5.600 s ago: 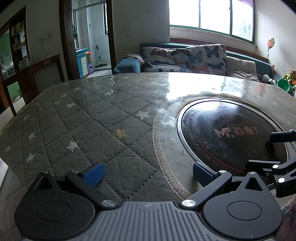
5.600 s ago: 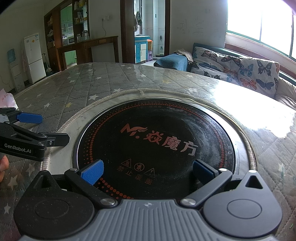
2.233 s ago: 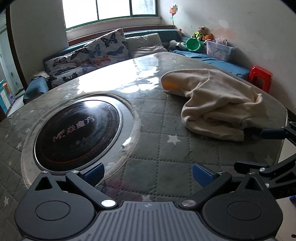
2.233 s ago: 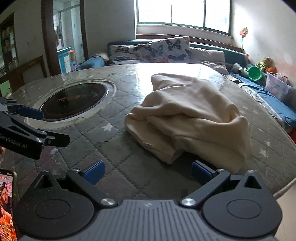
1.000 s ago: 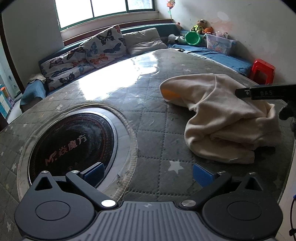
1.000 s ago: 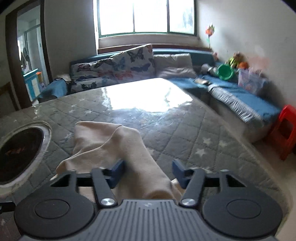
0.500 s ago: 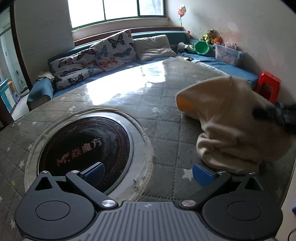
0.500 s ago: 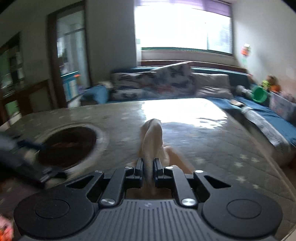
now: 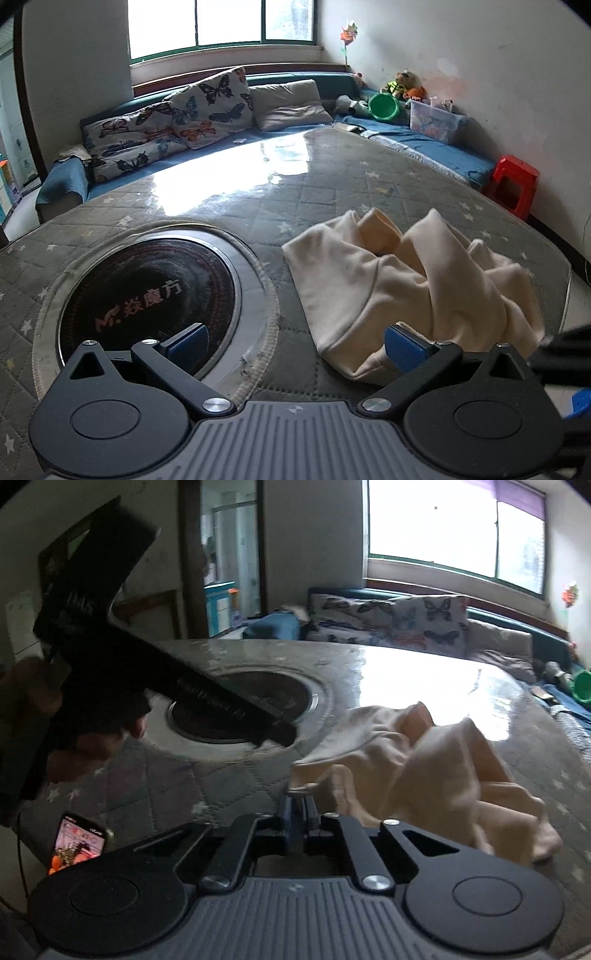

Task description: Fold clothes

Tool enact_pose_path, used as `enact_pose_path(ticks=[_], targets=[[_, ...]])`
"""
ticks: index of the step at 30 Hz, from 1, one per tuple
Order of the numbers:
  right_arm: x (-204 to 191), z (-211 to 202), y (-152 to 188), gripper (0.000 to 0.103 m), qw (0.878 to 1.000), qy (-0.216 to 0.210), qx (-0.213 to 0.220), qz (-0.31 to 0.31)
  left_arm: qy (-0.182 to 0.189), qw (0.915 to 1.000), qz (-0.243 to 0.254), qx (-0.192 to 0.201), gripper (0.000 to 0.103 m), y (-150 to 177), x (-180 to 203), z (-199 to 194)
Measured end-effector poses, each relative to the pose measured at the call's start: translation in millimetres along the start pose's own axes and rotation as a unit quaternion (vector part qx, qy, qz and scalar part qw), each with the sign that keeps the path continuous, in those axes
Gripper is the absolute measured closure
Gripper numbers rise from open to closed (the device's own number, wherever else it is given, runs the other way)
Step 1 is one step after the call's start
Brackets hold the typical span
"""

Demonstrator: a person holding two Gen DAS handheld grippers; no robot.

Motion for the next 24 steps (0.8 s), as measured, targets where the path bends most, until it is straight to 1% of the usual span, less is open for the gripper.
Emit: enact_pose_path(ticks=[2, 3, 4, 5, 9, 12, 14, 16, 21, 23, 24], targets=[[19.2, -8.3, 4.0, 0.086, 1.0, 0.024, 0.003, 0.014, 0.001, 0.9999, 0.01, -0.006, 0.001, 3.8, 5.6, 7.1], [26.0, -9.6, 4.2, 0.079, 0.999, 0.035, 0.003, 0.02, 0.002, 0.9998, 0.014, -0.01, 0.001, 5.8, 8.1, 11.3], [33.1, -11.3, 6.6, 0.069, 0.999, 0.043, 0.001, 0.028, 0.002, 0.9997, 0.018, -0.014, 0.001, 7.8, 10.6, 15.6], [40.5, -13.1, 9.5, 0.065, 0.998, 0.051, -0.002, 0.037, 0.005, 0.9996, 0.021, -0.017, 0.003, 10.4, 13.5, 18.6], [58.6, -18.9, 19.6, 0.064, 0.995, 0.077, -0.005, 0.063, 0.016, 0.9986, 0.047, -0.019, 0.009, 16.7, 26.3, 28.5], [76.0, -25.2, 34.1, 0.064, 0.992, 0.088, -0.007, 0.087, 0.031, 0.9971, 0.068, -0.015, 0.01, 20.3, 35.9, 31.9], [83.5, -24.8, 37.5, 0.064, 0.991, 0.093, -0.009, 0.097, 0.041, 0.996, 0.079, -0.014, 0.01, 22.6, 42.3, 33.4], [88.0, -24.2, 39.1, 0.063, 0.99, 0.093, -0.011, 0.105, 0.048, 0.995, 0.087, -0.014, 0.013, 25.0, 46.8, 35.6], [97.1, -17.5, 41.3, 0.063, 0.989, 0.095, -0.017, 0.112, 0.063, 0.9939, 0.087, -0.023, 0.028, 29.9, 52.2, 42.1], [97.0, -15.6, 41.9, 0.063, 0.989, 0.094, -0.018, 0.114, 0.068, 0.9934, 0.088, -0.026, 0.032, 31.3, 54.4, 43.2], [97.4, -15.1, 41.8, 0.063, 0.989, 0.095, -0.018, 0.113, 0.07, 0.9933, 0.088, -0.027, 0.036, 31.5, 55.1, 43.7]])
Point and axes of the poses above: each gripper's, at about its wrist camera, not at the fingertips, and z roughly the way its jaws point, x to its right, y to its underside, the point moved 9 cm from there along z, roughly the way its jaws point, and after that the axes turned 3 degrees about -z, right-handed, at the moved point
